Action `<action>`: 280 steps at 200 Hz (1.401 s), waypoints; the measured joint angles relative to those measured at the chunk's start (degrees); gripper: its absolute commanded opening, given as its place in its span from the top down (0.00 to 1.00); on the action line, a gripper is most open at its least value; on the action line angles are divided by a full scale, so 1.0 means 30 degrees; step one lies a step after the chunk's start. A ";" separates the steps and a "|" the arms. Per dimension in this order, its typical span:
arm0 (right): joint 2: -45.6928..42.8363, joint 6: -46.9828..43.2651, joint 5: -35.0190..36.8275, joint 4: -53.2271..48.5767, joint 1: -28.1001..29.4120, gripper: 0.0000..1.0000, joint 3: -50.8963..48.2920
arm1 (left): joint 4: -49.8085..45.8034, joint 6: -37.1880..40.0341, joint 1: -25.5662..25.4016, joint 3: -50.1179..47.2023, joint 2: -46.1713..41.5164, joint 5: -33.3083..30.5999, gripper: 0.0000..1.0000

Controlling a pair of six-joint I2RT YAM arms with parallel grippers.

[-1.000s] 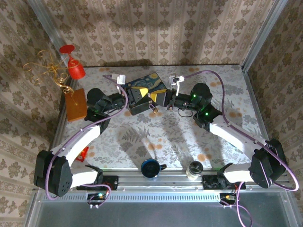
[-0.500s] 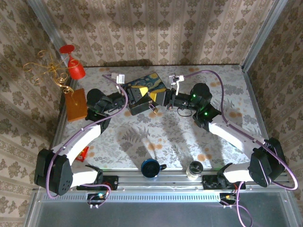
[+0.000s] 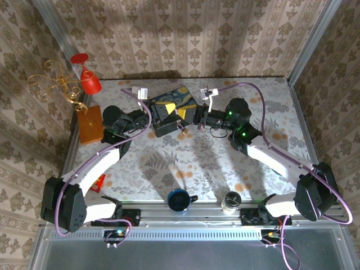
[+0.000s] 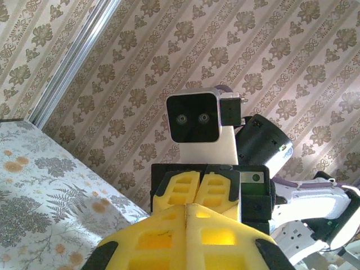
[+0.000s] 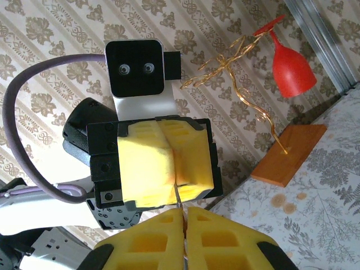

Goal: Unlock the padlock with the key

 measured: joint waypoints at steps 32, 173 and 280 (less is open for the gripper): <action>0.0000 0.0182 -0.0007 0.0073 0.0000 1.00 0.0000 | 0.0066 -0.0007 0.0000 0.0000 0.0000 -0.0007 1.00; -0.1056 -0.1399 0.3483 -0.5013 -0.0197 1.00 0.0000 | -0.7257 0.3789 -0.0022 -0.0627 -0.3300 -0.5231 0.00; -0.1603 -0.1712 0.6586 -1.0127 -0.2688 1.00 -0.2936 | -1.6254 0.4087 -0.4889 -0.0036 0.0408 -1.9096 0.01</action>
